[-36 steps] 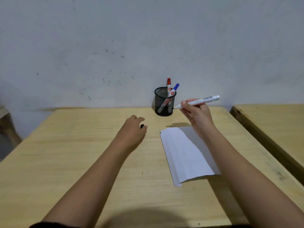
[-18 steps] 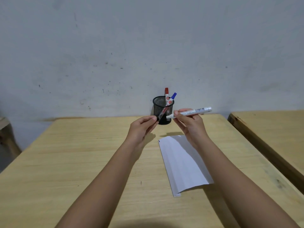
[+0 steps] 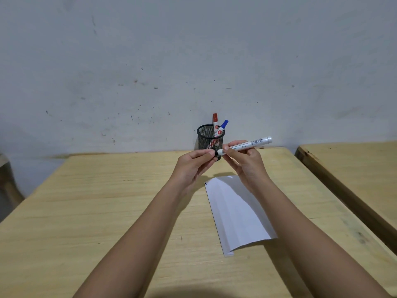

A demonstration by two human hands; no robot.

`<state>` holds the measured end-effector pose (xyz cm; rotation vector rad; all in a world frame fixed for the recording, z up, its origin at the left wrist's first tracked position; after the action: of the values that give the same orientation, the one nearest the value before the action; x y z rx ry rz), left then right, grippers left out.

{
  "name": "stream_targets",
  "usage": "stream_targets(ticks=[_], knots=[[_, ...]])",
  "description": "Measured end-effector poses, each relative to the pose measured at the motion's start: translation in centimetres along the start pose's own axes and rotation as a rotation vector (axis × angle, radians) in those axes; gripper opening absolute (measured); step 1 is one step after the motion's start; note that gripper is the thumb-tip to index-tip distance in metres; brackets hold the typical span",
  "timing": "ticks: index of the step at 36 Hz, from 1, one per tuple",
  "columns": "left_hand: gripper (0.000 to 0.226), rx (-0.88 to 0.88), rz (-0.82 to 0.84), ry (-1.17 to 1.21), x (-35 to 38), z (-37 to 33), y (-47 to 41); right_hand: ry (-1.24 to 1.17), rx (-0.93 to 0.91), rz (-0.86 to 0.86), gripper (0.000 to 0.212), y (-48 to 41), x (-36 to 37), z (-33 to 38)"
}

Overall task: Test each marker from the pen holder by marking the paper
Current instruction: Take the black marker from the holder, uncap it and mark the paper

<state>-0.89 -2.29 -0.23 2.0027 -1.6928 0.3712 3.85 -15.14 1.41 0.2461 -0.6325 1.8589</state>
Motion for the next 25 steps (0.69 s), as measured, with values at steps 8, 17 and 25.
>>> stream_targets(ticks=[8,17,25], knots=[[0.008,0.037,-0.013,0.019,0.4,-0.3,-0.1,-0.033,0.000,-0.034,0.014,-0.2,0.3,-0.2],[0.011,0.174,-0.034,-0.027,0.7,-2.6,0.0,-0.107,0.040,0.081,0.023,-1.0,2.3,1.0],[0.006,0.311,-0.200,0.016,-0.4,-7.0,-0.3,-0.100,0.000,0.021,0.007,-2.0,0.7,3.2]])
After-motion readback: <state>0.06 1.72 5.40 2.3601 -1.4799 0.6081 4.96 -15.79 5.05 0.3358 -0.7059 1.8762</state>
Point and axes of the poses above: each hand's wrist, its own y-axis away from the middle knuckle, its own x-axis out of the palm, z = x × y, the point moved 7 cm from there along -y, towards the middle knuckle, and after that the axes turned 10 degrees about -x, right-handed, at the moved point
